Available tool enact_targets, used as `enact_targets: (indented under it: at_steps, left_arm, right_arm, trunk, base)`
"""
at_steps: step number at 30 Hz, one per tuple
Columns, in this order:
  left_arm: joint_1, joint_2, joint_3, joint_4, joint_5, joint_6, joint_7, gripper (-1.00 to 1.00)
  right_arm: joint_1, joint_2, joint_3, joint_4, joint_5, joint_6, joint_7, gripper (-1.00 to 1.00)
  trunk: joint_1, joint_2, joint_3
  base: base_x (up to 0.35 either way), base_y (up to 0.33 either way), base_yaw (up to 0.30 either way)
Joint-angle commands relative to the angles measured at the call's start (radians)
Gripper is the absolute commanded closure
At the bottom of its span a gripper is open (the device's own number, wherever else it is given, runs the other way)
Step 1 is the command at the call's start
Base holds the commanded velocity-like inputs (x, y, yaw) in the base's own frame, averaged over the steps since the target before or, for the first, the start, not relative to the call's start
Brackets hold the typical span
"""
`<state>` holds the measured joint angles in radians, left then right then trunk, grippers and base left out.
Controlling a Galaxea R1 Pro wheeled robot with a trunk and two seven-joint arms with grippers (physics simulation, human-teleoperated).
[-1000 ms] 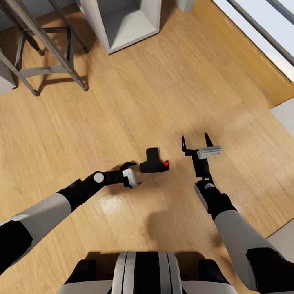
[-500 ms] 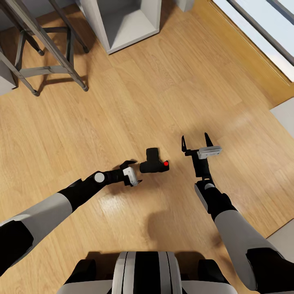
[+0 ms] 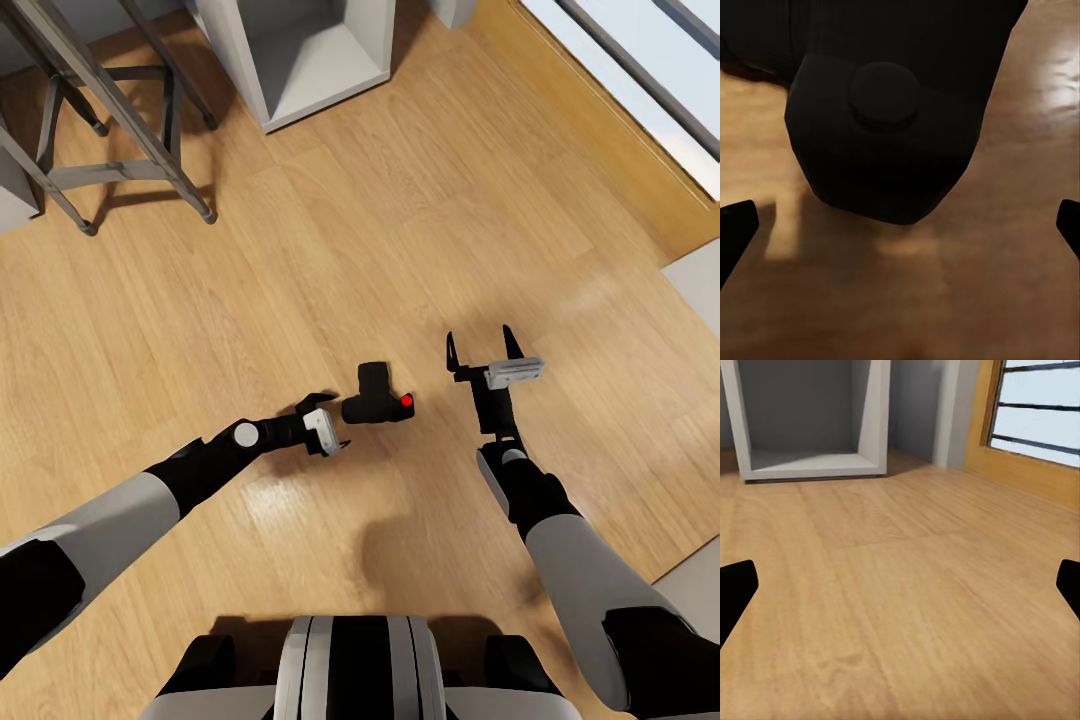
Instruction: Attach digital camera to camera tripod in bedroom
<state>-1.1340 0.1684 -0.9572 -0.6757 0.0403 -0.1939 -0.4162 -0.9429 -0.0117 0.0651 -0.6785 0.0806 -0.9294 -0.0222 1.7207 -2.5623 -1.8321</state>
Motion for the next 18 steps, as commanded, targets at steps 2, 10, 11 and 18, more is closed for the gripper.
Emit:
enact_targets:
  at_steps: [2, 10, 11, 18]
  left_arm:
    - [-0.001, -0.001, -0.005, 0.0, 0.004, -0.003, 0.001, -1.0]
    - [-0.001, -0.013, -0.006, 0.002, 0.004, -0.001, 0.084, -1.0]
    - [-0.001, -0.013, -0.006, 0.002, 0.004, -0.001, 0.088, -1.0]
    - [-0.001, -0.013, -0.006, 0.002, 0.004, -0.001, 0.103, -1.0]
  right_arm:
    - [0.0, -0.001, 0.001, 0.001, 0.003, -0.002, -0.002, -1.0]
    - [0.0, -0.001, 0.001, 0.001, 0.004, -0.001, -0.002, -1.0]
    - [0.0, -0.001, 0.001, 0.001, 0.004, -0.001, -0.002, -1.0]
    - [0.0, -0.001, 0.001, 0.001, 0.004, -0.002, -0.002, -1.0]
  trunk:
    - [0.0, 0.0, 0.0]
    - [0.0, 0.0, 0.0]
    - [0.0, 0.0, 0.0]
    - [0.0, 0.0, 0.0]
  base:
    - [0.0, 0.0, 0.0]
    - [0.0, 0.0, 0.0]
    - [0.0, 0.0, 0.0]
    - [0.0, 0.0, 0.0]
